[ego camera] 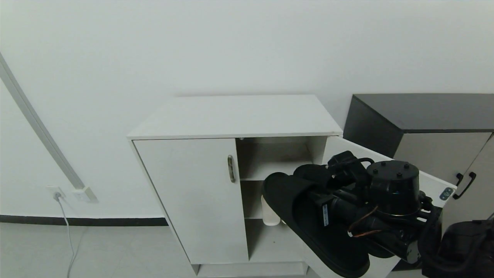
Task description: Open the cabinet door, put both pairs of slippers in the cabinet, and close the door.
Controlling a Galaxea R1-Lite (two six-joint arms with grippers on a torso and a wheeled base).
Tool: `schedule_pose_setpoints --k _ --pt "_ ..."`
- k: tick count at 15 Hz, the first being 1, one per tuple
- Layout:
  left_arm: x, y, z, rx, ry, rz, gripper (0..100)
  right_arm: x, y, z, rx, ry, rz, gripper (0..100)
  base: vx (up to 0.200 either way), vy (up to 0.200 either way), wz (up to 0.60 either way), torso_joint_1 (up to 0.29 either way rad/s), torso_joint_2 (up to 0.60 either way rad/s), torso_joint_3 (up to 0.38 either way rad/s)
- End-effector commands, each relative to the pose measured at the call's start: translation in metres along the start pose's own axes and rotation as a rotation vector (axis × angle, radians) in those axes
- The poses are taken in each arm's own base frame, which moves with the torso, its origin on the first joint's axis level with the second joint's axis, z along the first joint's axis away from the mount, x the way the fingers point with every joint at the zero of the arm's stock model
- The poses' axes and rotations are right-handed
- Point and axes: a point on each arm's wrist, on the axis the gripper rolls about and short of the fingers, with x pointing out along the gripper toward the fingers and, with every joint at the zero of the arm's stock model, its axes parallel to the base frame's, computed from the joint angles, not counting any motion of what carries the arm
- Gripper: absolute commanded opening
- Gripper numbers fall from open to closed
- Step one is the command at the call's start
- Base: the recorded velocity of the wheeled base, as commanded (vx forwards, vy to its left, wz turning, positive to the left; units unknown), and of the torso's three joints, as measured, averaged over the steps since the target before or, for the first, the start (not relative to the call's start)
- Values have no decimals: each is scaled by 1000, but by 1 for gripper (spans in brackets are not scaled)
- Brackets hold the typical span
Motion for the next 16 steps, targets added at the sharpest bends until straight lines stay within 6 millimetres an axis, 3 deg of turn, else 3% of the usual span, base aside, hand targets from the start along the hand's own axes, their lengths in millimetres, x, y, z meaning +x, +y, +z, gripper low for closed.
schedule_pose_setpoints --k 1,16 --pt "0 0 0 0 0 0 0 0 1 -1 -2 5 2 0 0 0 0 -198 520 334" --pt "0 0 0 -1 0 0 0 1 1 -7 -6 23 2 0 0 0 0 -124 469 343"
